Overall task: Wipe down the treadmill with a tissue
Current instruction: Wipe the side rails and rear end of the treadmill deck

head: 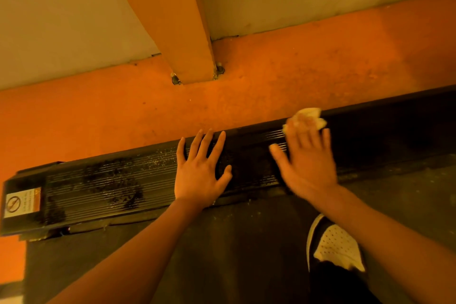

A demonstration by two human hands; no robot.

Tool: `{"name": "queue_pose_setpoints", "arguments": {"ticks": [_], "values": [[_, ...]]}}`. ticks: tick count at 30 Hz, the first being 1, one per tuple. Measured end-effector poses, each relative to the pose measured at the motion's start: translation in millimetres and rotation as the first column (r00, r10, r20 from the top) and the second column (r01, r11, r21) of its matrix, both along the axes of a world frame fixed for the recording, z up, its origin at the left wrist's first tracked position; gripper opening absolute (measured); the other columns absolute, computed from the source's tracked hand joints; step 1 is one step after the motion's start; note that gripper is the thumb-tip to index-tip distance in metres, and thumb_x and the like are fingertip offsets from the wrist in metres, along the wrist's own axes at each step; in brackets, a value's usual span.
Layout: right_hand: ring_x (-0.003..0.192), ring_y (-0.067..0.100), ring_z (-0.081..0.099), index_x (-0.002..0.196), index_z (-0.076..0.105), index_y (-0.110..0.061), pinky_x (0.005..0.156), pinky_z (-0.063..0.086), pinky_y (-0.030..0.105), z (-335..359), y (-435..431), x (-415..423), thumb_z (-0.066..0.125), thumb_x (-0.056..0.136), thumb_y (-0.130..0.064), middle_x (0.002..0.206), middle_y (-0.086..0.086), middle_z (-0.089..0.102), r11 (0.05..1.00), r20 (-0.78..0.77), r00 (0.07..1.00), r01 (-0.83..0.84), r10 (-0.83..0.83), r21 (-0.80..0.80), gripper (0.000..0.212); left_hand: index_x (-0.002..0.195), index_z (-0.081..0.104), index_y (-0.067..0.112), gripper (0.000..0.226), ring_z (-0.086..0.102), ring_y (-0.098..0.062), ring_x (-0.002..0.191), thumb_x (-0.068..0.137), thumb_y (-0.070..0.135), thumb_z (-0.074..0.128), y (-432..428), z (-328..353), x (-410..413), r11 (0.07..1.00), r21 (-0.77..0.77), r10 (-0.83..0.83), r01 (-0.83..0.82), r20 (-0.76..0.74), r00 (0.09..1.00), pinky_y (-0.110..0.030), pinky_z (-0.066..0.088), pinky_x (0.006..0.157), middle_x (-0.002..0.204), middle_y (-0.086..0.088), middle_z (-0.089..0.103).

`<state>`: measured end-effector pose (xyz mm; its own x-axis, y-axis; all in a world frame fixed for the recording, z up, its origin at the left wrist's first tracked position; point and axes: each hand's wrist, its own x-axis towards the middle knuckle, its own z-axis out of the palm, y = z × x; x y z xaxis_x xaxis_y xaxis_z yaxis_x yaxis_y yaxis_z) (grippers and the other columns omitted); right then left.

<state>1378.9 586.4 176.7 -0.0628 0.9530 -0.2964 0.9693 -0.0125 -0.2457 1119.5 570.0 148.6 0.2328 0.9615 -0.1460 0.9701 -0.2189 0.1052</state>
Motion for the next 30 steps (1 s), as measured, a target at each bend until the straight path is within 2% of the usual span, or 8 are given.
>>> {"name": "queue_pose_setpoints", "arguments": {"ticks": [3, 6, 12, 16, 20, 24, 30], "values": [[0.158, 0.022, -0.020, 0.167, 0.005, -0.024, 0.127, -0.011, 0.052, 1, -15, -48, -0.016, 0.092, -0.075, 0.174, 0.003, -0.009, 0.976, -0.077, 0.974, -0.217, 0.215, -0.018, 0.093, 0.166, 0.017, 0.030, 0.075, 0.013, -0.026, 0.160, 0.100, 0.064, 0.031, 0, -1, -1, 1.000, 0.010, -0.004, 0.004, 0.004, 1.000, -0.063, 0.011, 0.124, 0.170, -0.007, 0.025], [0.159, 0.018, -0.016, 0.166, 0.001, -0.029, 0.128, -0.009, 0.052, -3, -14, -41, -0.018, 0.093, -0.074, 0.174, -0.003, -0.009, 0.946, -0.037, 0.945, -0.324, 0.324, 0.014, 0.088, 0.166, 0.017, 0.030, 0.075, 0.012, -0.026, 0.160, 0.101, 0.065, 0.028, 1, -1, -1, 1.000, 0.013, -0.010, 0.010, 0.007, 1.000, -0.062, 0.007, 0.125, 0.170, -0.006, 0.024], [0.158, 0.015, -0.019, 0.165, -0.006, -0.030, 0.127, -0.014, 0.049, -5, -14, -11, -0.027, 0.086, -0.074, 0.173, -0.007, -0.014, 0.973, 0.036, 0.973, -0.229, 0.229, 0.004, 0.093, 0.165, 0.020, 0.029, 0.078, 0.006, -0.026, 0.160, 0.097, 0.066, 0.026, 3, 3, -8, 0.999, -0.011, -0.035, 0.036, 0.086, 0.996, -0.057, 0.001, 0.127, 0.173, -0.005, 0.014], [0.158, 0.021, -0.018, 0.166, -0.005, -0.025, 0.128, -0.011, 0.049, -4, -15, -27, -0.025, 0.085, -0.076, 0.173, -0.001, -0.015, 0.978, 0.023, 0.978, -0.206, 0.206, -0.026, 0.098, 0.166, 0.013, 0.028, 0.079, -0.004, -0.024, 0.161, 0.097, 0.067, 0.017, -5, 8, -30, 0.998, -0.056, -0.027, 0.030, 0.044, 0.999, -0.051, -0.002, 0.129, 0.174, -0.005, 0.001], [0.158, 0.023, -0.018, 0.166, -0.003, -0.023, 0.127, -0.014, 0.050, -6, -11, -44, -0.011, 0.093, -0.073, 0.173, 0.002, -0.014, 0.967, 0.063, 0.965, -0.253, 0.254, -0.022, 0.089, 0.165, 0.021, 0.025, 0.076, 0.006, -0.029, 0.160, 0.100, 0.065, 0.022, -10, 12, -65, 1.000, -0.010, 0.018, -0.018, 0.037, 0.999, -0.057, 0.007, 0.128, 0.173, -0.010, 0.011], [0.159, 0.024, -0.016, 0.166, -0.004, -0.024, 0.127, -0.012, 0.050, -10, -7, -53, -0.012, 0.097, -0.072, 0.173, 0.001, -0.010, 0.944, 0.044, 0.943, -0.331, 0.330, 0.006, 0.085, 0.163, 0.031, 0.019, 0.074, 0.015, -0.034, 0.158, 0.101, 0.061, 0.030, -12, 12, -97, 0.999, 0.050, -0.001, 0.001, -0.004, 1.000, -0.061, 0.012, 0.126, 0.172, -0.014, 0.015], [0.161, 0.021, -0.003, 0.167, 0.010, -0.020, 0.129, 0.001, 0.055, -9, -12, -14, 0.000, 0.105, -0.064, 0.174, 0.003, 0.003, 0.905, 0.112, 0.901, -0.425, 0.419, 0.033, 0.077, 0.166, 0.017, 0.025, 0.076, 0.011, -0.032, 0.160, 0.102, 0.066, 0.019, -13, 9, -133, 1.000, -0.010, -0.013, 0.013, -0.073, 0.997, -0.063, 0.008, 0.125, 0.173, -0.012, 0.008]]}}
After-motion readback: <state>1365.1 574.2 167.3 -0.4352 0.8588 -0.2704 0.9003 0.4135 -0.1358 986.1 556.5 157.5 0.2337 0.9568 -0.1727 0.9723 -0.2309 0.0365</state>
